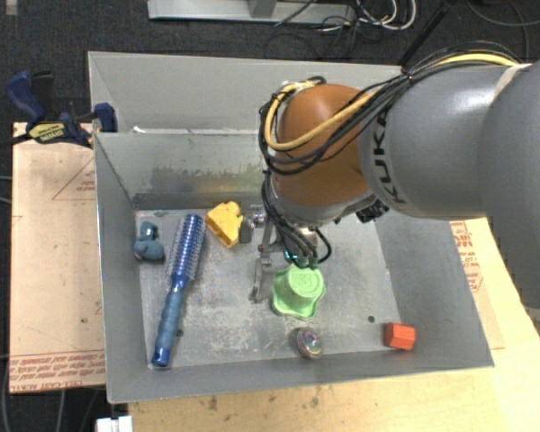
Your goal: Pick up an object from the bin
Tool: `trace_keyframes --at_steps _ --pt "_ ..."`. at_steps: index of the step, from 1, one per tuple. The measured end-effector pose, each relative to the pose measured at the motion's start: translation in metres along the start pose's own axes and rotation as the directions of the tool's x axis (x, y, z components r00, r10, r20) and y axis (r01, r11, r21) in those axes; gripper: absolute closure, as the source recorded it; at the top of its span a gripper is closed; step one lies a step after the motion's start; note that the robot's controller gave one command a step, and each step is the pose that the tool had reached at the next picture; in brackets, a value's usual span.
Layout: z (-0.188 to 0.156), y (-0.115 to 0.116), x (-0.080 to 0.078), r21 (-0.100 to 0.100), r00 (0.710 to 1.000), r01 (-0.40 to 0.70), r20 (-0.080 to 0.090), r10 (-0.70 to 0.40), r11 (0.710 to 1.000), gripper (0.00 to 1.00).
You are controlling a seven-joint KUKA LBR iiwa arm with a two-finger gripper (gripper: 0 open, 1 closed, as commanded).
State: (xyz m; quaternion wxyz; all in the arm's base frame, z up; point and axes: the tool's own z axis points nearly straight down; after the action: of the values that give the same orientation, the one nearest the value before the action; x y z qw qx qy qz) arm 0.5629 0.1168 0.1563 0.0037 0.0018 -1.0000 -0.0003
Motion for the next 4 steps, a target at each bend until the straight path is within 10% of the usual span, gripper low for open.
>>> trace_keyframes --at_steps 1,2,3,4 --pt "0.039 0.108 -0.01 -0.003 0.997 0.079 0.009 -0.079 0.997 0.0" --pt "0.088 0.124 -0.011 0.002 0.904 0.428 0.006 -0.428 0.904 0.0" --pt "0.087 0.121 -0.012 0.005 0.904 0.428 0.004 -0.428 0.904 1.0" --pt "-0.049 0.118 -0.013 0.005 0.879 0.476 0.015 -0.476 0.879 1.0"
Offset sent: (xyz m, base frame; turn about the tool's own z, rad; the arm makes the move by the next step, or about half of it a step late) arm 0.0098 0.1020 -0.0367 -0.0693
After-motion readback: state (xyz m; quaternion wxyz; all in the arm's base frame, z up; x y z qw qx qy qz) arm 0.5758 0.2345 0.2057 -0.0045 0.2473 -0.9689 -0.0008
